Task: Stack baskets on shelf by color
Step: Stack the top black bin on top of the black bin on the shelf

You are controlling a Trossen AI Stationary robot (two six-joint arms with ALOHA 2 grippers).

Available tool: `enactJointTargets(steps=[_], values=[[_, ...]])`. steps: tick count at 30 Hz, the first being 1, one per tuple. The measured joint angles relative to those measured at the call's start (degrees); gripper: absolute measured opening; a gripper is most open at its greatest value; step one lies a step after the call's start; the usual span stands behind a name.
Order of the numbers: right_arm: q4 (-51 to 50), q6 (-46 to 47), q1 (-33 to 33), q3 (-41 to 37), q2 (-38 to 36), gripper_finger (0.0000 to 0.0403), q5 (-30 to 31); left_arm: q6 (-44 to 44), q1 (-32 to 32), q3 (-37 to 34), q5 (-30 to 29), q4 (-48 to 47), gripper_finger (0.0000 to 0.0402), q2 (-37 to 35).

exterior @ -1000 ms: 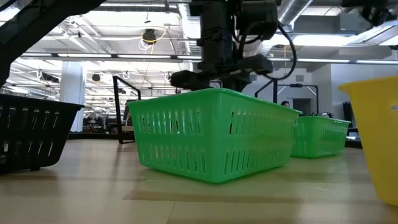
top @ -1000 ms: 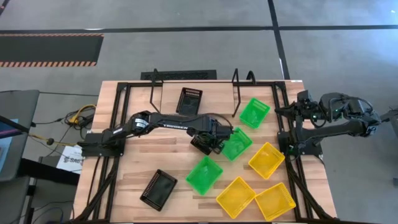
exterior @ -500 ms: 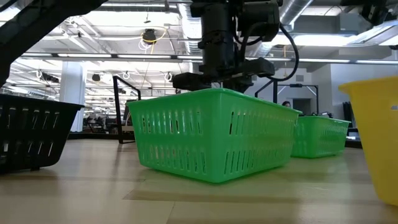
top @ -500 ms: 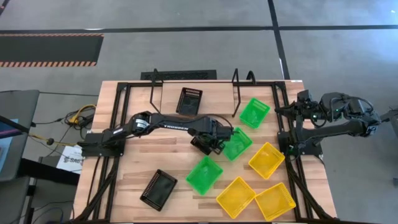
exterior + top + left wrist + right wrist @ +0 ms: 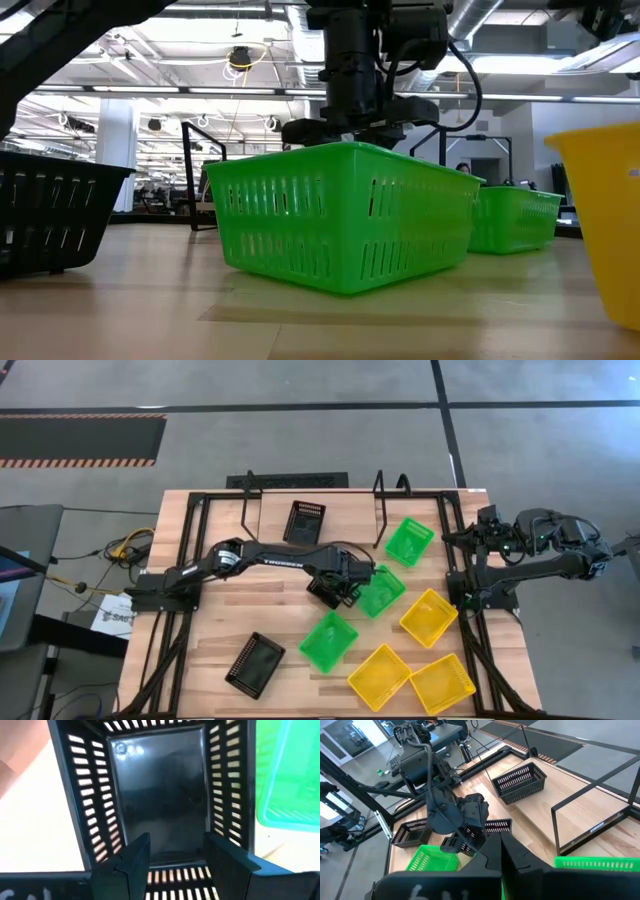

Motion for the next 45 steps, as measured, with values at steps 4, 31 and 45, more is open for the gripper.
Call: enactJointTargets(steps=[4, 31, 45], values=[[0.00, 0.00, -0.02, 0.01, 0.00, 0.0008, -0.02, 1.90, 0.50, 0.00, -0.57, -0.08, 0.0171, 0.02], [0.02, 0.04, 0.00, 0.01, -0.02, 0.0008, -0.58, 3.66, 2.75, 4.16, 0.45, -14.79, 0.0171, 0.50], [0.11, 0.04, -0.01, -0.01, -0.02, 0.0008, -1.05, 1.56, 2.93, 0.09, 2.67, -9.24, 0.0143, 0.39]])
